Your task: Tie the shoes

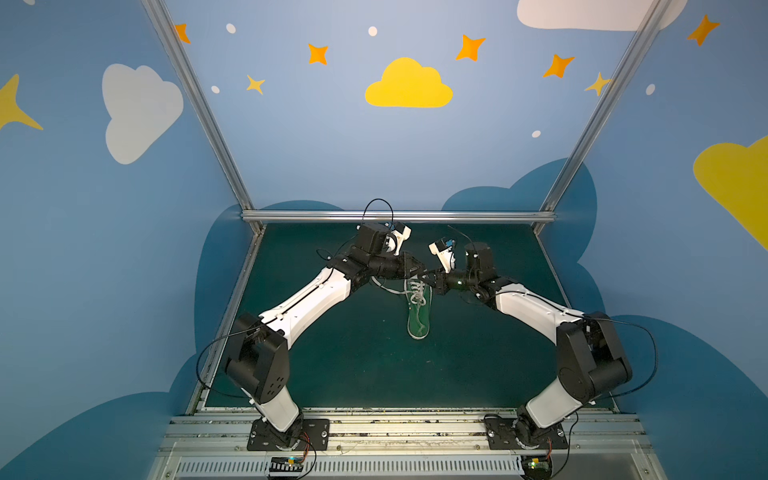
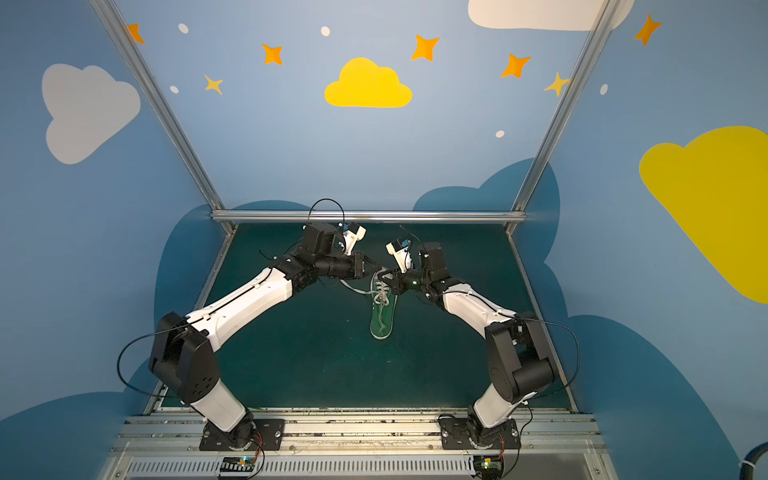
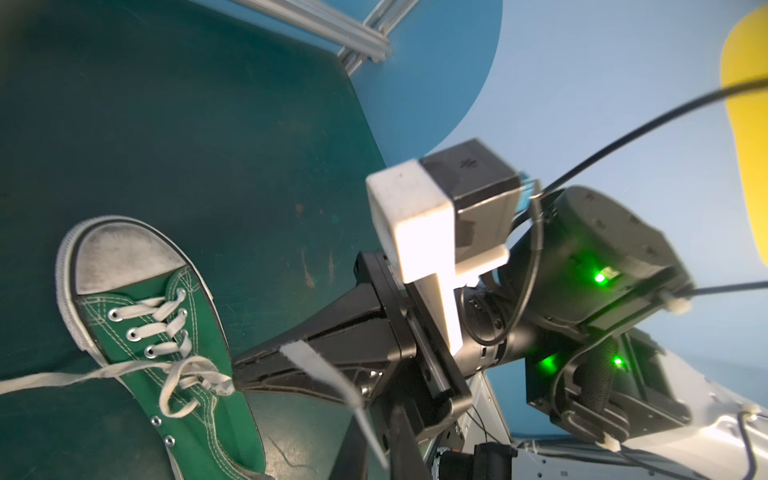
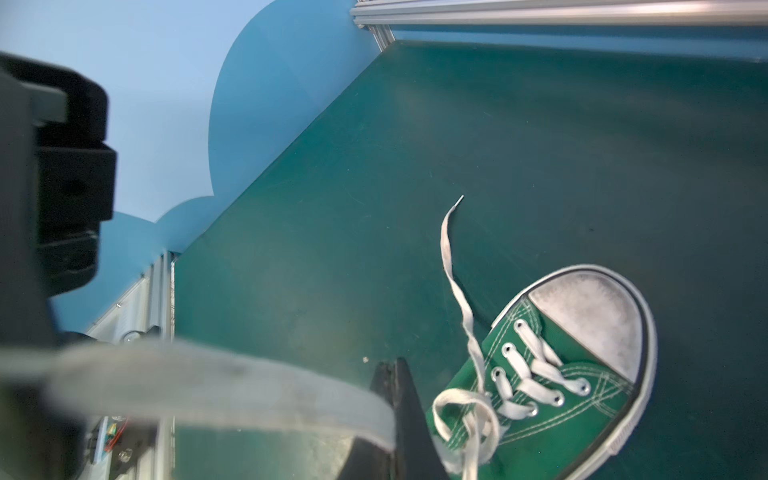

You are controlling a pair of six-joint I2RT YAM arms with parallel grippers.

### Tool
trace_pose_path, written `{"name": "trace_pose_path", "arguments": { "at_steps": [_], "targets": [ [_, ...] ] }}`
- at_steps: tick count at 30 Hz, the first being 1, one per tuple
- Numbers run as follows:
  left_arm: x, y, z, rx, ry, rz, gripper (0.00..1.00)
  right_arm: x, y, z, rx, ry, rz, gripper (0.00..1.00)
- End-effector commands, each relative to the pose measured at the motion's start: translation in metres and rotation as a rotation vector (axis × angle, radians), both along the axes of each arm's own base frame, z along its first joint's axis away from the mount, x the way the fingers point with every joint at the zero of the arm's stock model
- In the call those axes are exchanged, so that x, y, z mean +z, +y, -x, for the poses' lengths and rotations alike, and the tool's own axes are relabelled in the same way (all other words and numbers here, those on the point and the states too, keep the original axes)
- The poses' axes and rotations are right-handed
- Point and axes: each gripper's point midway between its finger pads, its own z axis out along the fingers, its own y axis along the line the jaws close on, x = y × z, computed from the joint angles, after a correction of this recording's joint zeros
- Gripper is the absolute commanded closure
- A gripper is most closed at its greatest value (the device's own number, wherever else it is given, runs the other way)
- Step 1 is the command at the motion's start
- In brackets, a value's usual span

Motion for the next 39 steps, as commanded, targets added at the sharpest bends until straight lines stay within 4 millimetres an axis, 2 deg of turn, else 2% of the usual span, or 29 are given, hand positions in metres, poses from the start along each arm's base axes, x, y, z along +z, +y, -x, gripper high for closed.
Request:
{"name": "trace_pose_path", "arguments": {
  "at_steps": [1, 7, 12, 15, 20, 27, 34, 39],
  "targets": [
    [0.001, 0.014, 0.001, 0.004, -0.012, -0.008, 0.80, 0.011, -0.001, 0.003, -0.007, -0.002, -0.003, 0.98],
    [-0.022, 0.052, -0.007, 0.034, -0.060, -0.132, 0.56, 0.006, -0.007, 0.005, -0.028, 0.027, 0.022, 1.00],
    [-0.063, 0.091, -0.014, 0.018, -0.168, -0.369, 0.47, 0.004, -0.009, 0.005, -0.038, 0.049, 0.015, 1.00],
    [-0.087, 0.098, -0.015, -0.059, -0.271, -0.467, 0.44, 0.003, -0.011, 0.004, -0.043, 0.054, 0.014, 1.00],
    [-0.121, 0.087, -0.013, -0.266, -0.370, -0.525, 0.38, 0.001, -0.016, 0.002, -0.059, 0.074, 0.009, 1.00],
    [-0.159, 0.065, -0.024, -0.469, -0.345, -0.505, 0.35, 0.001, -0.023, -0.005, -0.086, 0.097, -0.015, 1.00],
    [-0.186, 0.057, -0.041, -0.569, -0.410, -0.568, 0.36, 0.007, -0.031, -0.012, -0.094, 0.109, -0.042, 1.00],
    [-0.199, 0.052, -0.053, -0.608, -0.405, -0.622, 0.37, 0.011, -0.035, -0.017, -0.093, 0.117, -0.059, 1.00]
  ]
}}
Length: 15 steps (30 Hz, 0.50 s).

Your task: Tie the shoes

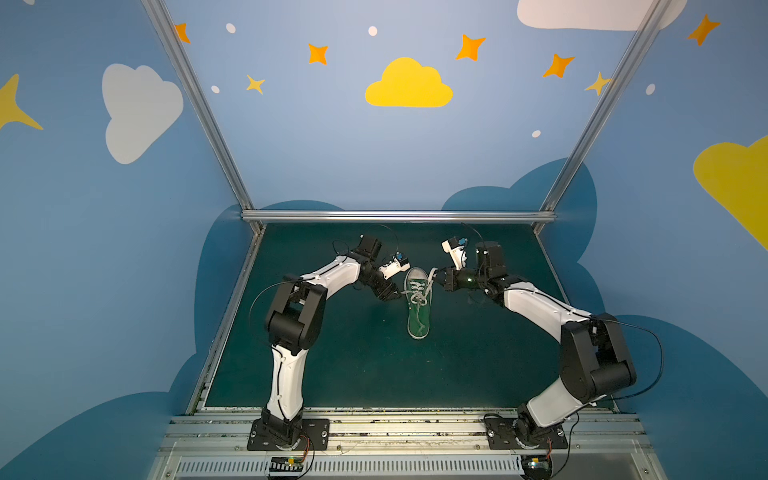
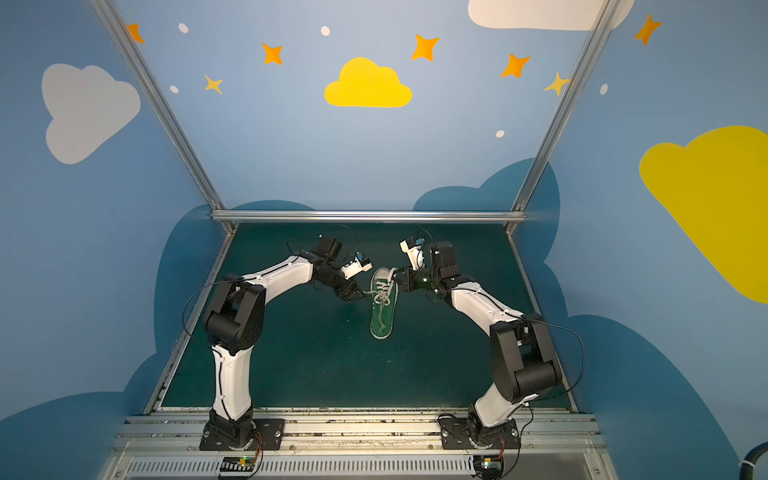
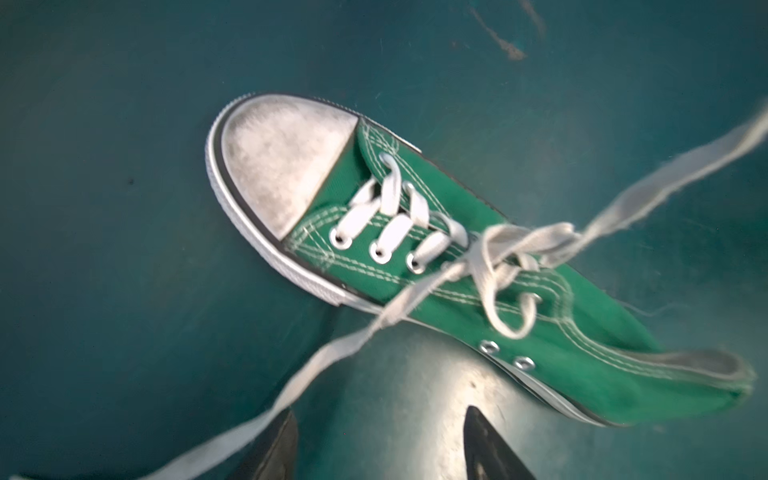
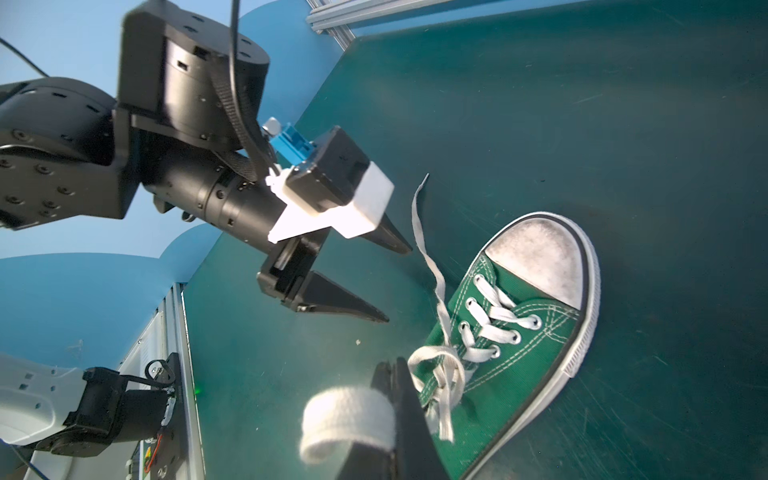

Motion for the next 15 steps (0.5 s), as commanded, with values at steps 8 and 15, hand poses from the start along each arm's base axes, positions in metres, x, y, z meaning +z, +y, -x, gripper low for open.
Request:
{"name": "trace_pose_path", "arguments": {
  "at_steps": [8, 15],
  "targets": [
    [-0.020, -0.015, -0.009, -0.088, -0.001, -0.085, 0.42, 0.020, -0.002, -0.007, 0.018, -0.015, -0.058, 1.00],
    [-0.031, -0.022, -0.003, -0.142, 0.051, -0.125, 0.55, 0.020, -0.002, -0.006, 0.030, -0.003, -0.072, 1.00]
  ]
}}
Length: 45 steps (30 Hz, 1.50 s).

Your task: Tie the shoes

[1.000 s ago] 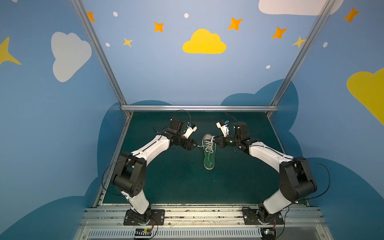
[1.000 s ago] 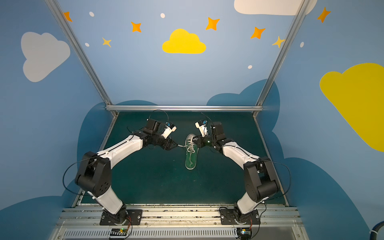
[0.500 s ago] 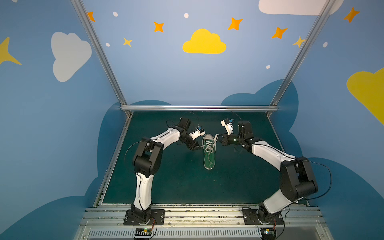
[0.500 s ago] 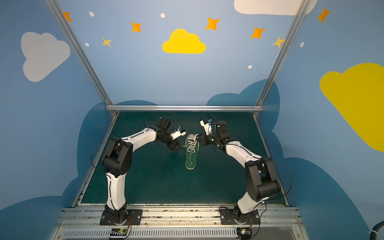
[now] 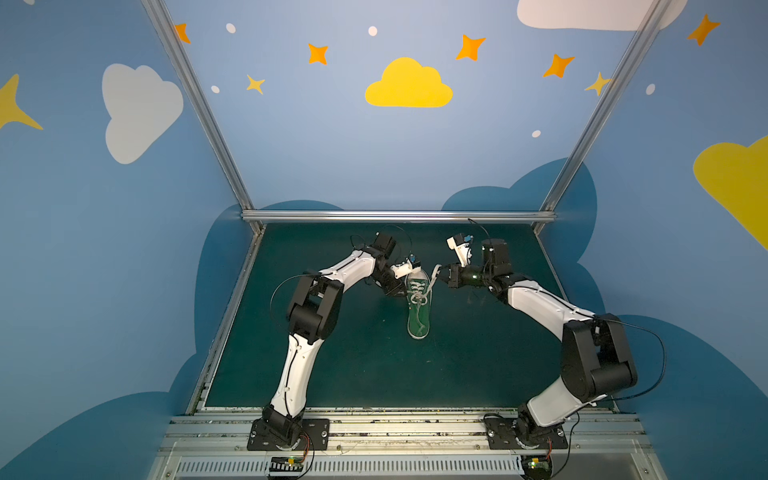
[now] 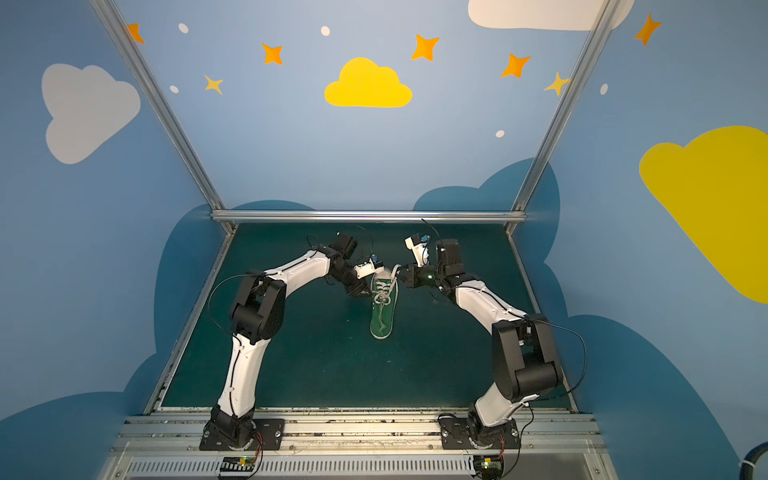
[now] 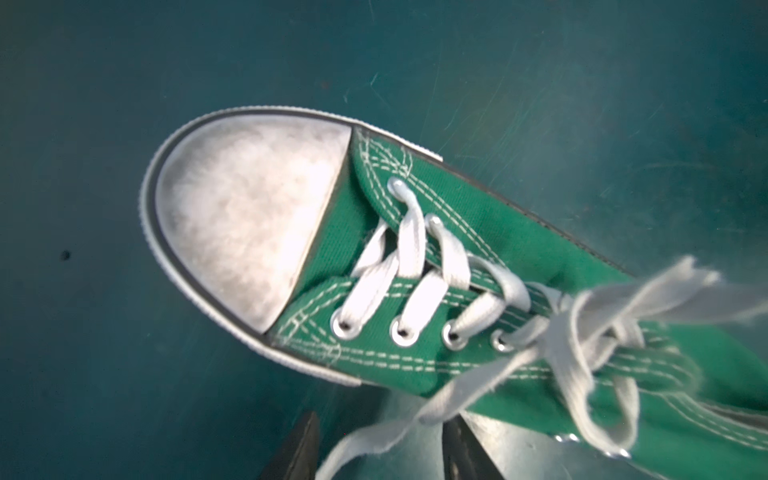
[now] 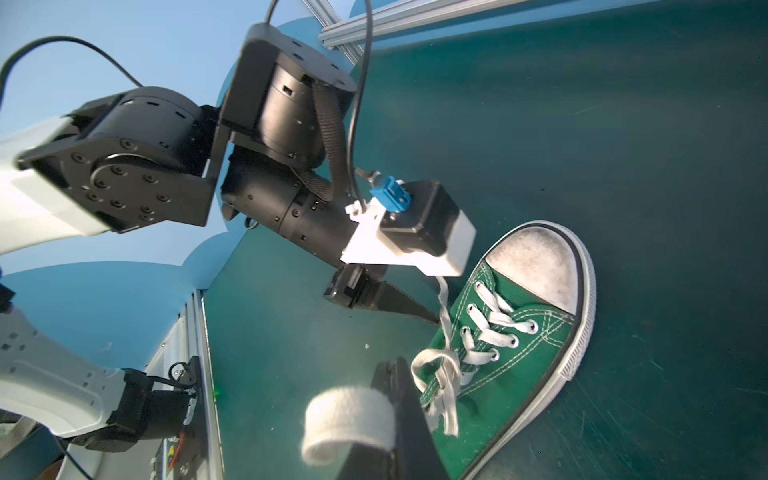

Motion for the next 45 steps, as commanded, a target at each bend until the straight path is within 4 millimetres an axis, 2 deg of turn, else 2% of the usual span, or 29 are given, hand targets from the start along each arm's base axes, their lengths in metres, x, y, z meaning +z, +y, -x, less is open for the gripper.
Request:
{"name": "trace_pose_path", "arguments": {
  "at_steps": [1, 9, 17, 27, 32, 38, 45],
  "targets": [
    [-0.006, 0.002, 0.011, -0.036, 0.049, -0.035, 0.57, 0.011, 0.003, -0.004, 0.018, -0.019, -0.026, 1.00],
    [-0.007, 0.002, 0.011, -0.020, 0.055, -0.038, 0.83, 0.014, 0.001, -0.002, 0.016, -0.019, -0.034, 1.00],
    [0.004, 0.005, 0.017, 0.001, 0.044, -0.003, 0.96, 0.016, -0.002, 0.007, 0.010, -0.017, -0.031, 1.00],
    [0.035, 0.026, 0.016, 0.120, -0.028, -0.038, 0.97, 0.021, -0.012, 0.018, -0.036, -0.020, -0.014, 1.00],
    [0.050, 0.046, 0.013, 0.232, -0.061, -0.107, 0.97, 0.028, -0.021, 0.021, -0.092, -0.038, 0.003, 1.00],
    [0.073, 0.072, 0.016, 0.359, -0.088, -0.187, 0.97, 0.031, -0.044, 0.025, -0.194, -0.039, 0.060, 1.00],
    [0.087, 0.082, 0.029, 0.375, -0.093, -0.208, 0.97, 0.021, -0.081, 0.025, -0.329, -0.016, 0.140, 1.00]
  ]
}}
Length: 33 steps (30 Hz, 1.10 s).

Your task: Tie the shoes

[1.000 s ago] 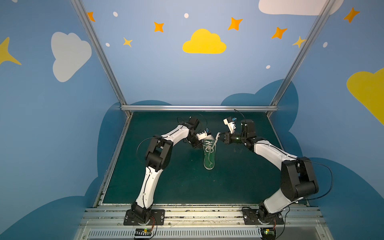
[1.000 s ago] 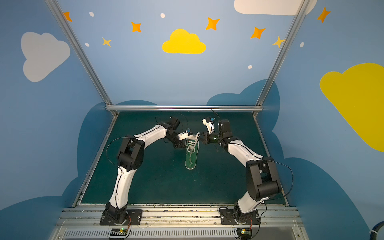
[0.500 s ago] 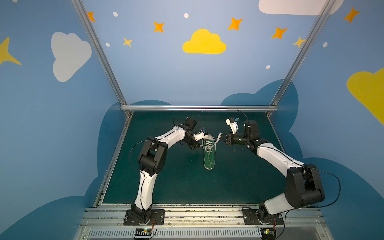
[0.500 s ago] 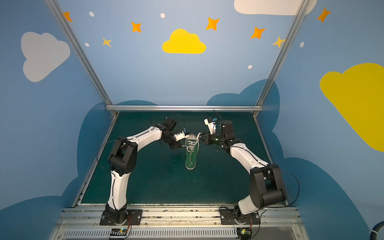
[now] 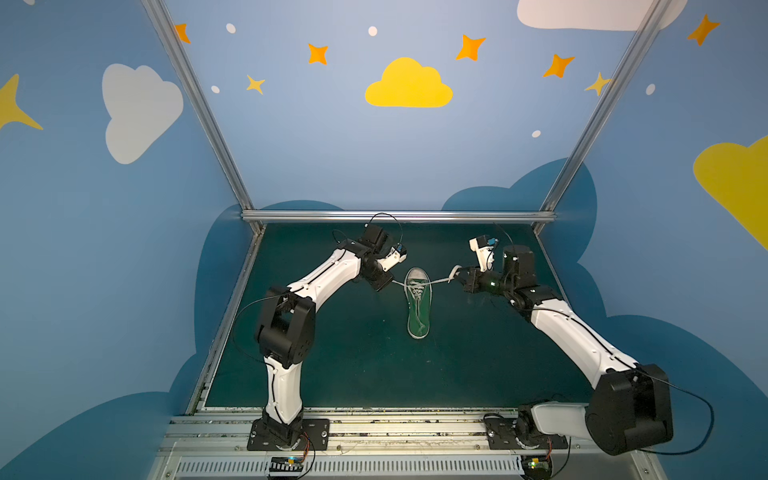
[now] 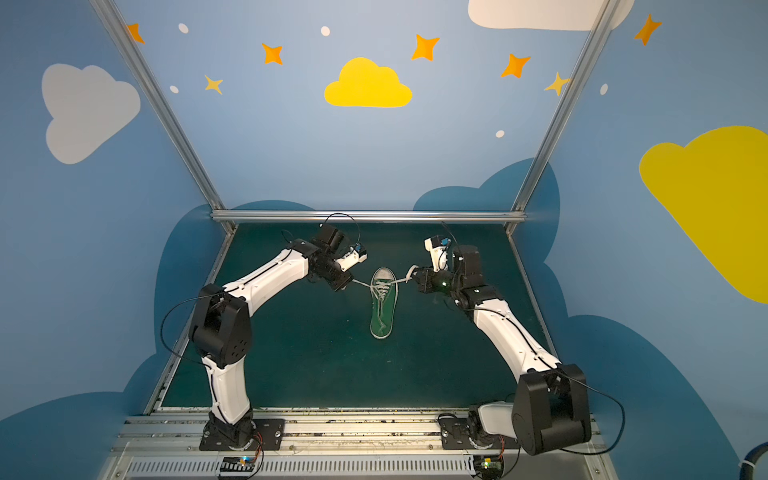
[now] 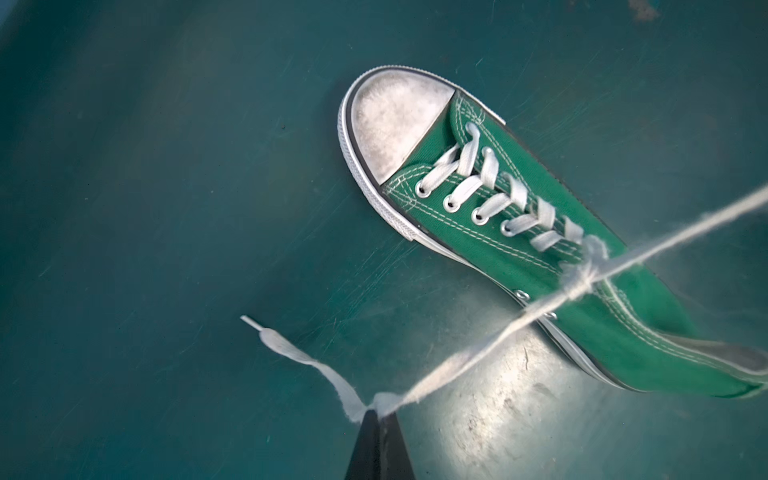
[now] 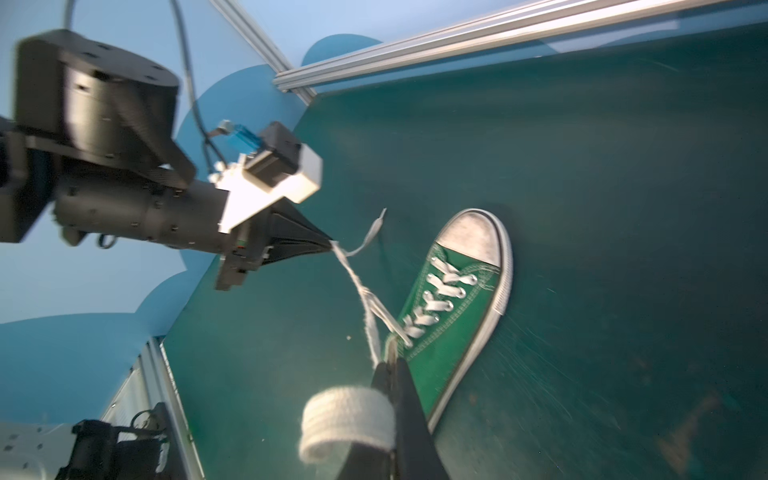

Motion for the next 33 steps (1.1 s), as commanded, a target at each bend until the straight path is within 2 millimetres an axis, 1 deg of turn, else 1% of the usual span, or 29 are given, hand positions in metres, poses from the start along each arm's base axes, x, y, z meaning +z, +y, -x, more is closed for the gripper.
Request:
{"name": "trace_pose_path", "arguments": {
  "at_steps": [1, 5, 11, 15, 19, 20, 22, 26, 30, 33],
  "targets": [
    [0.003, 0.016, 0.010, 0.041, 0.019, -0.044, 0.97, -0.015, -0.027, 0.002, -0.103, 0.044, 0.053, 1.00],
    [0.000, 0.016, 0.012, 0.035, 0.033, -0.064, 0.97, -0.030, -0.050, 0.006, -0.191, 0.100, 0.041, 1.00],
    [-0.002, 0.023, 0.014, 0.047, 0.038, -0.096, 0.97, -0.052, -0.072, 0.016, -0.254, 0.155, 0.032, 1.00],
    [-0.006, 0.027, 0.014, 0.056, 0.040, -0.120, 0.97, -0.062, -0.081, 0.024, -0.281, 0.196, 0.012, 1.00],
    [-0.011, 0.035, 0.010, 0.076, 0.032, -0.151, 0.97, -0.074, -0.087, 0.031, -0.308, 0.234, 0.004, 1.00],
    [-0.012, 0.036, 0.008, 0.085, 0.030, -0.158, 0.97, -0.073, -0.089, 0.031, -0.315, 0.235, 0.000, 1.00],
    [-0.013, 0.039, 0.008, 0.094, 0.037, -0.165, 0.97, -0.086, -0.093, 0.036, -0.331, 0.268, 0.001, 1.00],
    [-0.016, 0.043, 0.008, 0.114, 0.048, -0.172, 0.97, -0.094, -0.103, 0.037, -0.359, 0.293, -0.016, 1.00],
    [-0.019, 0.050, 0.007, 0.145, 0.050, -0.188, 0.97, -0.108, -0.115, 0.039, -0.398, 0.346, -0.058, 1.00],
    [-0.021, 0.061, 0.004, 0.189, 0.055, -0.196, 0.97, -0.121, -0.122, 0.042, -0.420, 0.396, -0.093, 1.00]
  ]
}}
